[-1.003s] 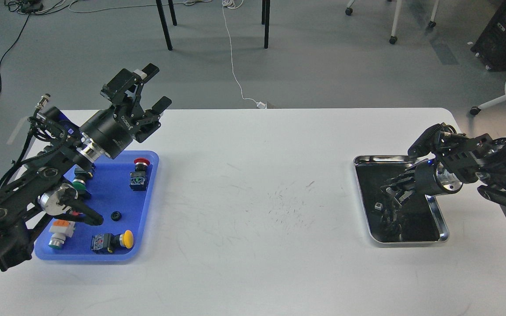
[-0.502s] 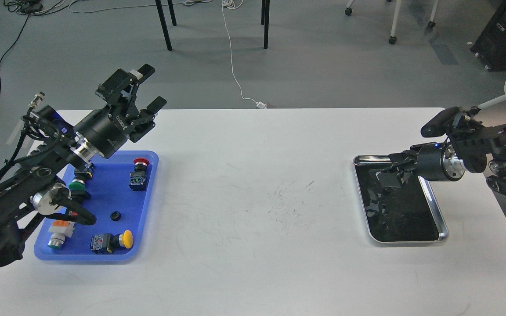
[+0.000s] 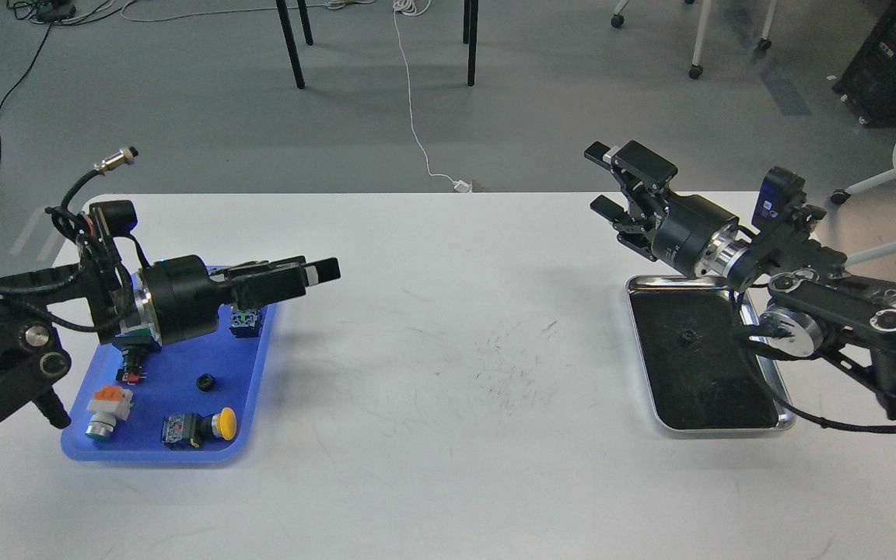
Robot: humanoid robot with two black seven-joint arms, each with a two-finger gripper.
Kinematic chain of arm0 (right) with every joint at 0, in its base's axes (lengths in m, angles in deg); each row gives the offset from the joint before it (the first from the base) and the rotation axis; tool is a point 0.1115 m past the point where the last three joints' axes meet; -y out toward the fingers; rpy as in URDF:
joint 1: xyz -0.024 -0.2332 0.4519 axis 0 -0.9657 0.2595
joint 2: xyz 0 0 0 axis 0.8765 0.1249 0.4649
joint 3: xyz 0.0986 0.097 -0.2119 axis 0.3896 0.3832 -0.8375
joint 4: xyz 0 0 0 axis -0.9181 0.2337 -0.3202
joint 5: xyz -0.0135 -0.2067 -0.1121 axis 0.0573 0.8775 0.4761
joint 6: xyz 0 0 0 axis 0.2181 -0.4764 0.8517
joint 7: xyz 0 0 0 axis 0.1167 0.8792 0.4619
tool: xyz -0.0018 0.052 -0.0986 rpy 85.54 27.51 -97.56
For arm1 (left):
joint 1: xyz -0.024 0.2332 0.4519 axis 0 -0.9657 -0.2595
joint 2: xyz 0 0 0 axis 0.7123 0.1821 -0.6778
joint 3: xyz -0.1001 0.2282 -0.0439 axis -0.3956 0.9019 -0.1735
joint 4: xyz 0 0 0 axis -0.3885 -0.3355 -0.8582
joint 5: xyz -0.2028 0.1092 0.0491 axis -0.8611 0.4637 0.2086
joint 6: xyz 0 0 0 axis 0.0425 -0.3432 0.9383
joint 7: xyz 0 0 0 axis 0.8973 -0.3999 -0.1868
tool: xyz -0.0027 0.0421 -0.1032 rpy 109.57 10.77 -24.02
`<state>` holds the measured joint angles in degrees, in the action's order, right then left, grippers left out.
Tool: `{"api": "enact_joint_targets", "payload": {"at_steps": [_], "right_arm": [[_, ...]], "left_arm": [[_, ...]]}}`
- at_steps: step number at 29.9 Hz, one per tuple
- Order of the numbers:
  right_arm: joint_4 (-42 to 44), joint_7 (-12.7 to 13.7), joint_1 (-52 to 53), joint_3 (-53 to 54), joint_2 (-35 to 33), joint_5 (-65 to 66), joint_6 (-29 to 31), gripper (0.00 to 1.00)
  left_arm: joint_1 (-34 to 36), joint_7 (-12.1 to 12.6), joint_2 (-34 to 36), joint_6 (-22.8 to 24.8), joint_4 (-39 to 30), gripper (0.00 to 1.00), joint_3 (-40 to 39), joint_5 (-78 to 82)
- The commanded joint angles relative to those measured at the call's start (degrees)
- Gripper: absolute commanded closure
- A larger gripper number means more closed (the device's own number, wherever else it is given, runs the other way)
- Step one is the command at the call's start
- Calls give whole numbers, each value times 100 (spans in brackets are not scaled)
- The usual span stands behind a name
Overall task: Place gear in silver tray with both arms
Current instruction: 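Raise and withdraw the right gripper from the silver tray, then grasp another black gear in the blue tray with the left gripper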
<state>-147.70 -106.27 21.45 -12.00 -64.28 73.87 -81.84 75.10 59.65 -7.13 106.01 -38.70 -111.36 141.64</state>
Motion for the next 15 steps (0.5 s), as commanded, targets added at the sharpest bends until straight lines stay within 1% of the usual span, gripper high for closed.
{"api": "enact_joint_targets", "payload": {"at_steps": [1,4,6,9,15], "right_arm": [[50,-1,-557,792,247,-484,123,2],[76,-1,-944,1241,300,-1116,456,2],[85,-1,-1120,1487,300,-1267,606,2],[76,-1,-1243,1567,300,-1276,633,2],[59,-1,-1243,1567,291,-1268,633,2]], "left_arm": [[32,1,381,-1,-169,3,102,1823],[-3,1,619,-1,-187,6,119,2817],[-3,1,707,-1,-135,10,276,2840],[93,1,751,-1,14,17,602,2840],[59,1,602,-1,717,31,664,2840]]}}
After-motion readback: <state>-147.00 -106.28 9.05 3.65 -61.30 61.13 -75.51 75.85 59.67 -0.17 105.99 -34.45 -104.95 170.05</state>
